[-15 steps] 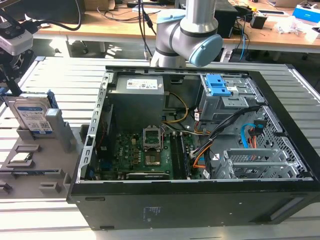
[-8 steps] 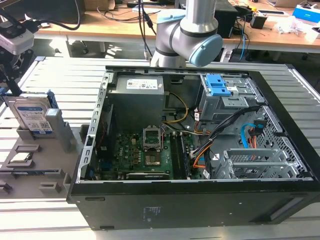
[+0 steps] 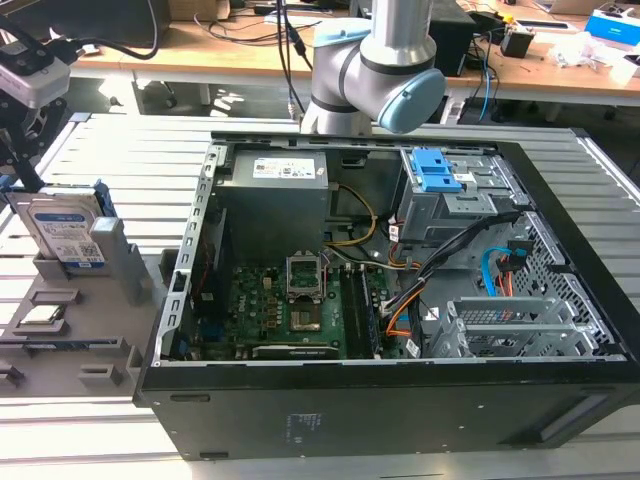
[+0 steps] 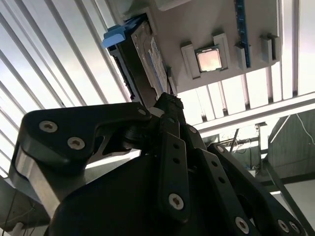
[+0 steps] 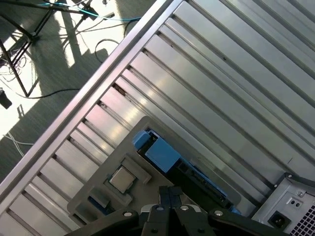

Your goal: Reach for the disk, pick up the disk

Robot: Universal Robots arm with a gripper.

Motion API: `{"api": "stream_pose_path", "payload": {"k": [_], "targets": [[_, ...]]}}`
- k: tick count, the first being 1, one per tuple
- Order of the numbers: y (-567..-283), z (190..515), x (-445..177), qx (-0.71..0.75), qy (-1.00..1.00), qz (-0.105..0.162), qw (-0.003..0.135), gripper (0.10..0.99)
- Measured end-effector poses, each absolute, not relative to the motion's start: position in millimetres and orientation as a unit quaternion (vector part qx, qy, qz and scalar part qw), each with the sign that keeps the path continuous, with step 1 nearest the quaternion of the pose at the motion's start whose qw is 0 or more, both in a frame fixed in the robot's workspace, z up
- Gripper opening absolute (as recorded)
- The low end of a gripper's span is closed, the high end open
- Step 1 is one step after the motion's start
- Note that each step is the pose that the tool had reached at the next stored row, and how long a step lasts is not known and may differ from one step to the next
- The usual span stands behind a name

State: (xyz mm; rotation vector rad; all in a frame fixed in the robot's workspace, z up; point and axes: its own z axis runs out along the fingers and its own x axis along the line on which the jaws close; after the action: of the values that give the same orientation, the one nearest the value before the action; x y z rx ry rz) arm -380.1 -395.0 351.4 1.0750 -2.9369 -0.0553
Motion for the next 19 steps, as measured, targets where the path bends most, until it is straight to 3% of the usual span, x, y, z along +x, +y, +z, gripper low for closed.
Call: {"api": "stream_pose_path", "payload": {"k": [19], "targets": [[-395.0, 351.4, -380.1, 0.376, -0.926, -0.017, 0.007, 0.106]]}}
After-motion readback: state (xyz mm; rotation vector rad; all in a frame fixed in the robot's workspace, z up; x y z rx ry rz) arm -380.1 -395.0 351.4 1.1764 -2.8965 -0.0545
